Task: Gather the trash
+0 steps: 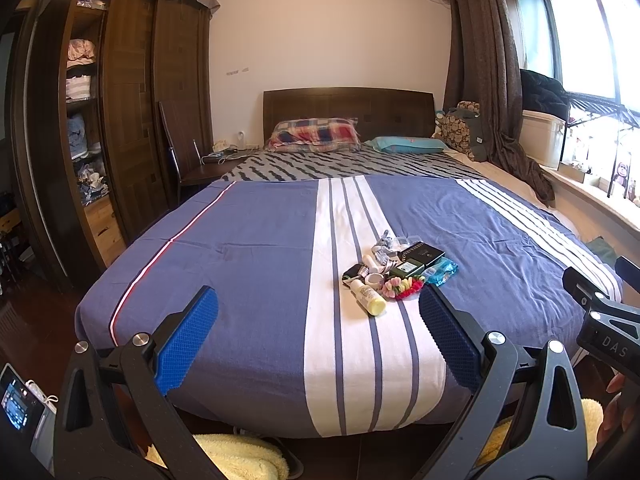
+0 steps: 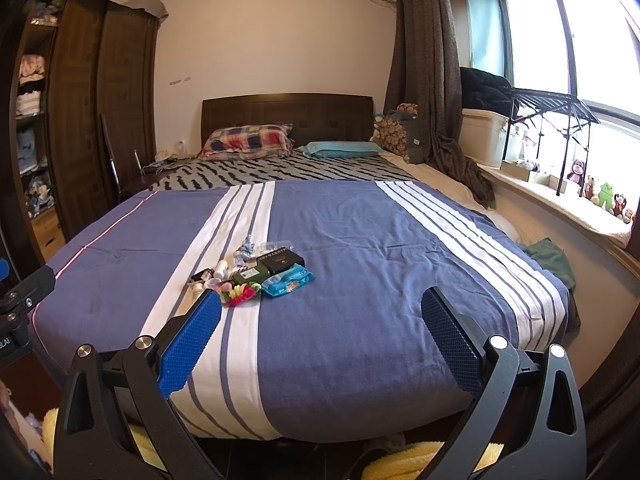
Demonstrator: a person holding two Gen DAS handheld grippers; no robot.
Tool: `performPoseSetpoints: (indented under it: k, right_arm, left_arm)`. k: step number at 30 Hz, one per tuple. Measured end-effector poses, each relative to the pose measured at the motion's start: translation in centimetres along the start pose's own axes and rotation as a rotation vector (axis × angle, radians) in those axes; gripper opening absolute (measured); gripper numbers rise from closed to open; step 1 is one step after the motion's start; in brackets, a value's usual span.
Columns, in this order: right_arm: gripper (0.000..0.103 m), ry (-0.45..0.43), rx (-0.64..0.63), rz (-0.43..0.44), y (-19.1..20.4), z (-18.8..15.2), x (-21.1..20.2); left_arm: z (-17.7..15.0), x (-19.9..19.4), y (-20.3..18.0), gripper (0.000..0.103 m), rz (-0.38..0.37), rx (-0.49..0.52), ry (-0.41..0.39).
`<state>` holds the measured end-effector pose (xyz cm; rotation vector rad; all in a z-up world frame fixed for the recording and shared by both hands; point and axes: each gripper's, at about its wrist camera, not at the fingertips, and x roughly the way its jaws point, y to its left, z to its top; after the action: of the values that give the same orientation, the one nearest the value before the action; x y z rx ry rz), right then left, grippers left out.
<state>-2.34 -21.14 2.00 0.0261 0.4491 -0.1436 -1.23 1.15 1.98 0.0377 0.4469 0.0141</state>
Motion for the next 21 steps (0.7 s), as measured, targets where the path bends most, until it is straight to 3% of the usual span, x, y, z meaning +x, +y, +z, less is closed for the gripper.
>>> performPoseSetpoints:
  k: [12, 21]
  right_arm:
    - [0.1, 0.028, 0.0, -0.012, -0.1, -0.8, 1.3]
    - [0.1, 0.08, 0.004, -0.014, 0.0, -2.0, 4.3]
  left_arm:
    - [-0.7, 1.3, 0.0, 0.095, -0.007, 0.003, 0.031]
    - [-2.3, 4.9, 0.5, 0.095, 0.032, 0.022, 0.077]
